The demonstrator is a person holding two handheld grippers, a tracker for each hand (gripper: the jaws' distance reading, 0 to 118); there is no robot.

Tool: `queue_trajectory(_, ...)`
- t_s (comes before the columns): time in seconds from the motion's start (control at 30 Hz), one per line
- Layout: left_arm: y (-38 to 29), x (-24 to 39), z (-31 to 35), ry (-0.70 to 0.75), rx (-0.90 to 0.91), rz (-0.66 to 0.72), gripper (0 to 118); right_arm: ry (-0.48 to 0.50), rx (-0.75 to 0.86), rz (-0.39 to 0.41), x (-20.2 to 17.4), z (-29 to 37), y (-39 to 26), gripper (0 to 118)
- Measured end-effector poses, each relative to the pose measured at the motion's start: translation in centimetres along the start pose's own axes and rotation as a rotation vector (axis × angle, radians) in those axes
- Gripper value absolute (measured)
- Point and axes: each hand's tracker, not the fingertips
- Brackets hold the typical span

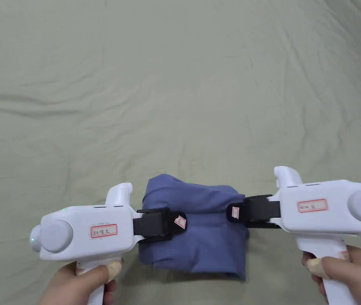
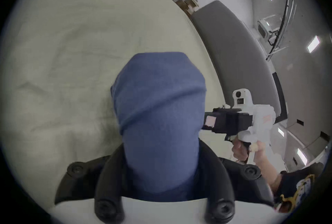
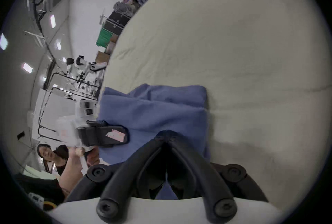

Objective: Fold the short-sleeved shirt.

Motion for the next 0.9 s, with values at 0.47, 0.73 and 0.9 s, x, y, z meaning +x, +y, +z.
queue_trajectory(0.47,5.2,-14.2,23.3,0.281,-0.004,0.145,38,0.147,0.073,0.351,-17.0,2.6,-1.7,2)
queue_trajectory(0.73,4.9,-21.3,30.9,0.394,-0.001,0.248,38,0.143,0.058,0.493,-23.8,0.9,-3.8,2)
queue_trajectory(0.9,4.3,-24.1,33.4,0.481,0.024,0.304,38,0.137,0.035,0.610,-27.2,0.2,-5.0,2)
